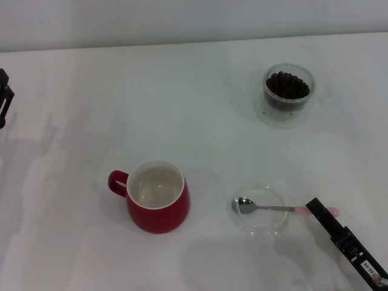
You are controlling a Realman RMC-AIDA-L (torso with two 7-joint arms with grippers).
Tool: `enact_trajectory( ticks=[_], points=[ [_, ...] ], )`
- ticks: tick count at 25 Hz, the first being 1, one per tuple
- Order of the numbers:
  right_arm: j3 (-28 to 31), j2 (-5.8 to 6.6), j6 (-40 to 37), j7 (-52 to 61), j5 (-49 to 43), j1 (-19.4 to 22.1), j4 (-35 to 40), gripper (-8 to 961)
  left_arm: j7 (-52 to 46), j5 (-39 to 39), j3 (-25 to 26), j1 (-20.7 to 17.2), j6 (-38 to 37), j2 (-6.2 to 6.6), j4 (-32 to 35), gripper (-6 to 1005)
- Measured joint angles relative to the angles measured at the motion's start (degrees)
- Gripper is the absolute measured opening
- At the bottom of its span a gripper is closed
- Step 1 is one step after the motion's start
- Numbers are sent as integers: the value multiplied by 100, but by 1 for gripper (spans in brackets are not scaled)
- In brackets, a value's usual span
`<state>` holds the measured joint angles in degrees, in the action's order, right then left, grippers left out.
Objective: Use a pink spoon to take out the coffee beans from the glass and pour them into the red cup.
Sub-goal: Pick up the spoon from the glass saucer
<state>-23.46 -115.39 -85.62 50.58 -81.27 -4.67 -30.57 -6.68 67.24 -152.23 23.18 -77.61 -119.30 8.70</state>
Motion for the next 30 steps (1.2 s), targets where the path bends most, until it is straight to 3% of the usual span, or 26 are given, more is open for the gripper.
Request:
enact_trajectory(
  ticks=[6,12,17,24,30],
  points=[
    [1,0,12,3,-3,-15,6,412,0,0,0,2,1,3,0,757],
    [42,0,44,11,-4,-17,-16,355,0,0,0,2,1,11,0,758],
    [53,0,44,14,-3,-24,-19,170,0,0,0,4,0,12,0,758],
    [44,7,19,233,-5,-30,34,158,0,0,25,13,0,12,0,757],
    [-335,22,-247,897,-33,-25,489,156,0,21,38,11,-1,19,-10,757]
  ],
)
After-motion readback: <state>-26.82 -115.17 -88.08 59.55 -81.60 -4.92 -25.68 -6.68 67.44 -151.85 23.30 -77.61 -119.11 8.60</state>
